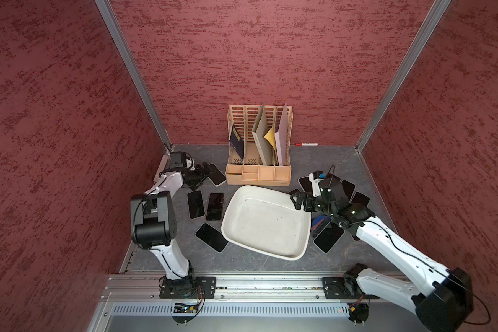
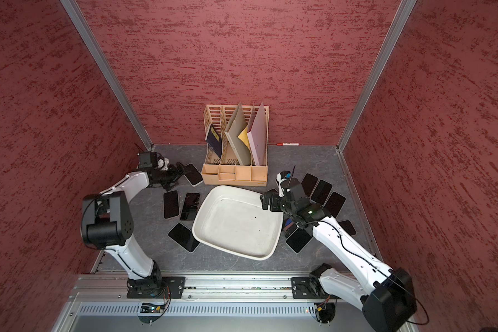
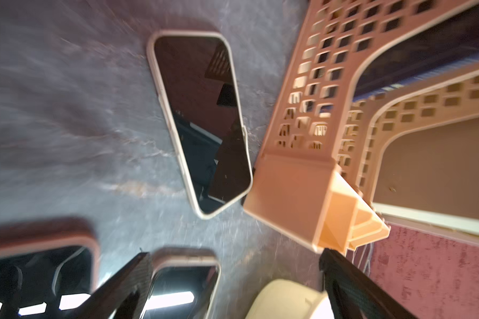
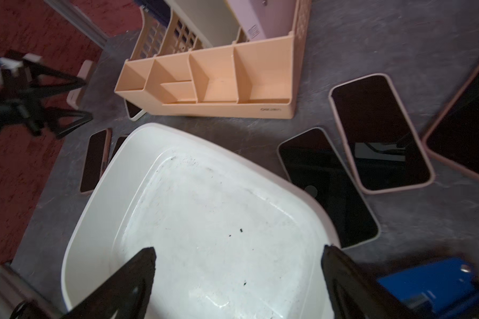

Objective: Take the phone out of the storage box
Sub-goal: Place the phone at the center of the board, then reset both arms

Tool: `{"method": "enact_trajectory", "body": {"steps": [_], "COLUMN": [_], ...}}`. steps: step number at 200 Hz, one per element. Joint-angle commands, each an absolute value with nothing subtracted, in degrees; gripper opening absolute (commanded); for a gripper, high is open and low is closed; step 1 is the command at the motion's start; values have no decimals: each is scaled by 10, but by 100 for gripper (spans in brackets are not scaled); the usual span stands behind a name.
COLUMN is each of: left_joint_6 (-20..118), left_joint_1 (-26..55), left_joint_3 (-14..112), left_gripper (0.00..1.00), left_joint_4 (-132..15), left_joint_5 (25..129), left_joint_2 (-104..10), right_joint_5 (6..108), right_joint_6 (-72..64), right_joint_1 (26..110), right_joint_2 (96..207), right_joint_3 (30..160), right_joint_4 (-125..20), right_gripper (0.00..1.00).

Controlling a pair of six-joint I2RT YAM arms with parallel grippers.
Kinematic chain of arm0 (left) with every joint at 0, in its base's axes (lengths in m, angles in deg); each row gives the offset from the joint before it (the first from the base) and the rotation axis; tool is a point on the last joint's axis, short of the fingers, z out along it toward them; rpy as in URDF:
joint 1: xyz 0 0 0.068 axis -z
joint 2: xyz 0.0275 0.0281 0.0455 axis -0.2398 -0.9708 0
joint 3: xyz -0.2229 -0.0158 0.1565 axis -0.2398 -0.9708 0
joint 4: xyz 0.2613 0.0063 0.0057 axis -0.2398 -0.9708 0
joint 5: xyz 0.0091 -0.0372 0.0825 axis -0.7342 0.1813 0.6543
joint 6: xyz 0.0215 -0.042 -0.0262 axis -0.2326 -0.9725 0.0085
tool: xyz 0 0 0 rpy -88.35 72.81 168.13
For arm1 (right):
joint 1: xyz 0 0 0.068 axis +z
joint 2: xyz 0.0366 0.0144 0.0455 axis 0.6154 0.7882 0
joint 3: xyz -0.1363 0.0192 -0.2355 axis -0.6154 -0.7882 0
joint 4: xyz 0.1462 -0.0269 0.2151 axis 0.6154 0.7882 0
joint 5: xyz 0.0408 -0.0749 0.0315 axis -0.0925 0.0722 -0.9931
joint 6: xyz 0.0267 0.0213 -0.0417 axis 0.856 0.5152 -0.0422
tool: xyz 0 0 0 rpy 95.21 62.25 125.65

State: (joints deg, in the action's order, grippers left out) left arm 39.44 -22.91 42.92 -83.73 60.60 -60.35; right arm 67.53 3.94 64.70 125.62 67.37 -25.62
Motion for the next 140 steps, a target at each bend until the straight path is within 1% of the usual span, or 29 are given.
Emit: {"method": "enact_trajectory", "body": {"steps": [1, 16, 35, 56, 75, 101, 140], "left_joint_6": [442, 457, 492, 536, 555, 567, 576], "left_joint_1": [-241, -245, -247, -257, -277, -296, -309], "left_joint_3": [357, 275, 181, 130, 117, 109, 80], "left_gripper": [100, 100, 100, 100, 100, 100, 100], "left_joint_4": [-775, -715, -642, -637, -652, -645, -553], "left_joint_5": [671, 711, 732, 726, 703, 692, 675], "left_joint_2": [-485, -391, -294, -234, -217, -216, -248], "right_joint_5": [719, 733, 750, 787, 807, 804, 810], "right_joint_6": [26, 18, -27, -99, -145, -187, -196], "right_joint_1": [588, 548, 512, 486, 463, 446, 432], "right_joint_2": [1274, 1295, 1319, 1341, 1352, 1374, 1423], "right_joint_3": [696, 684, 656, 630, 594, 531, 480], "right_joint_4": [-292, -322, -386, -440, -513, -669, -810], "right_gripper": [98, 98, 98, 98, 98, 98, 98]}}
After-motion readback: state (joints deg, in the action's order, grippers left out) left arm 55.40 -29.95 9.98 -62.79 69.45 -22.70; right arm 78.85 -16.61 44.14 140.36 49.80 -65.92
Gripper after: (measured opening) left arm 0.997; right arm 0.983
